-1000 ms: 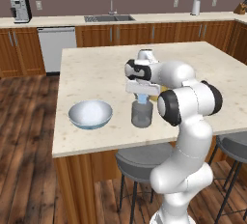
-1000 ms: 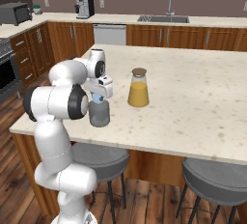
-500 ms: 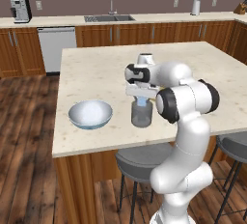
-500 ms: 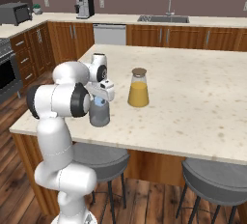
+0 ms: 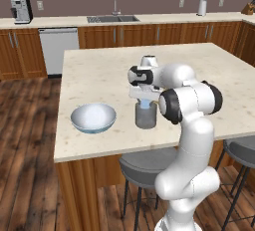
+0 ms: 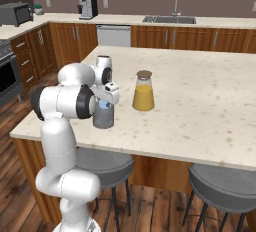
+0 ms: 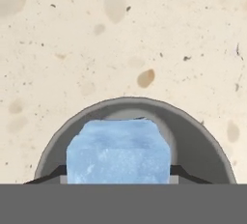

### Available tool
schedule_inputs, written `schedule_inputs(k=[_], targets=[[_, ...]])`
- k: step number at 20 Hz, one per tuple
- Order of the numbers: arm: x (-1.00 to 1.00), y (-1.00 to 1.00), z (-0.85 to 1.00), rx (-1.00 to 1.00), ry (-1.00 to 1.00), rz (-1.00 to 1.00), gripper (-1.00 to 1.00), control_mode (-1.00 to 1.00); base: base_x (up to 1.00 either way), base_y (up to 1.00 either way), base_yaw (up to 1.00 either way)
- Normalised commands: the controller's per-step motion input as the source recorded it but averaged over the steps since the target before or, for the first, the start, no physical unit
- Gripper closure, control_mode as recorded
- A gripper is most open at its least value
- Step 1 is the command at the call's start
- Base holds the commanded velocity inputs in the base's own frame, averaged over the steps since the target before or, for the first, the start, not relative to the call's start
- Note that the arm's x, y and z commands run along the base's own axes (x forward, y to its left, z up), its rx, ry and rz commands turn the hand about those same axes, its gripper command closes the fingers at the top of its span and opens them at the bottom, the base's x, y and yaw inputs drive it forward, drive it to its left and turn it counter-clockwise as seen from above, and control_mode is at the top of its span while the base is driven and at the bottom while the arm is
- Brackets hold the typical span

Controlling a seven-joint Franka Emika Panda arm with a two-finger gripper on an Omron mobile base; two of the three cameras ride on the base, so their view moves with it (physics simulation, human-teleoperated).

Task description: There are two ice cubes in the ice bowl. Place both ice cubes in the glass cup.

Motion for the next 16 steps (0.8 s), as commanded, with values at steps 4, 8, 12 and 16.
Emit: schedule_inputs(k=[4,8,12,16], targets=[[-0.4,0.0,0.0,0.0,-0.02,0.0,1.0,-1.0,0.0,0.0,0.0],[-0.07,0.0,0.0,0.0,-0.01,0.0,1.0,-1.0,0.0,0.0,0.0],[0.0,0.0,0.0,0.0,0.0,0.0,1.0,-1.0,0.0,0.0,0.0],[-0.22,0.0,0.0,0.0,-0.01,0.0,1.0,-1.0,0.0,0.0,0.0]])
